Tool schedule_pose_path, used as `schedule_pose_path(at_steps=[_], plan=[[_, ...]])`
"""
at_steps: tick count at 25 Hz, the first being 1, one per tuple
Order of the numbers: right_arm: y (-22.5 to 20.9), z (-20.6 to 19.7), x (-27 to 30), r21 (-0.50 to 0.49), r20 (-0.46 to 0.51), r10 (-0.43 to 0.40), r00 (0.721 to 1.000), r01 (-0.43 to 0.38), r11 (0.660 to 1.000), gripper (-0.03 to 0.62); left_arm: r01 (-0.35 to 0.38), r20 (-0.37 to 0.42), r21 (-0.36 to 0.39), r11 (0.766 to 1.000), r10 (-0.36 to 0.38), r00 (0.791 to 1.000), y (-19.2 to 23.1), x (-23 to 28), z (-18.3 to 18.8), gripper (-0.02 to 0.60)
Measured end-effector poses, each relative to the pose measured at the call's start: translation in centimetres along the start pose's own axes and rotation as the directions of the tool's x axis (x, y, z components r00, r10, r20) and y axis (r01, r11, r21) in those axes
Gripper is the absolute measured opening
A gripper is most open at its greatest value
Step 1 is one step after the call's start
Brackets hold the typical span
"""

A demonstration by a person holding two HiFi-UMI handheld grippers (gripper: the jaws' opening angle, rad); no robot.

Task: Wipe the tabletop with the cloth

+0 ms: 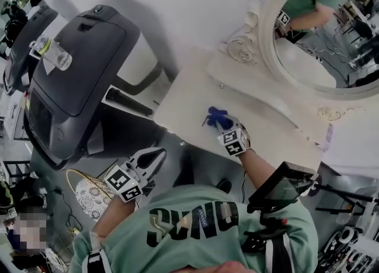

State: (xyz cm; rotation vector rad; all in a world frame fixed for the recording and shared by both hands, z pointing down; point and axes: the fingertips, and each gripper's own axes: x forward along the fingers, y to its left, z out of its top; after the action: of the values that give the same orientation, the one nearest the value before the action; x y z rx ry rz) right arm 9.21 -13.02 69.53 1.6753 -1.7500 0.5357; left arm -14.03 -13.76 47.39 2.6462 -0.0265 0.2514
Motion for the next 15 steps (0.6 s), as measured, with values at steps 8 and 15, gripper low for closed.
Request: schedule_pose_path(at_steps=[8,15], plan=[[-12.1,-1.0,5.3,0.051,-0.126,-0.222,0.967,0.230,0.972,0.062,0.022,-0.031,0.016,1.000,-0.021,0.999,0.4,1.0,0.2,0.006],[-11.5,-1.1,5.8,-0.003,-0.144,-0.203,0.969,0.205,0.979,0.061,0.006,-0.046,-0.001,1.000,-0.006,0.999,1.6,0.8,-0.5,0.006]])
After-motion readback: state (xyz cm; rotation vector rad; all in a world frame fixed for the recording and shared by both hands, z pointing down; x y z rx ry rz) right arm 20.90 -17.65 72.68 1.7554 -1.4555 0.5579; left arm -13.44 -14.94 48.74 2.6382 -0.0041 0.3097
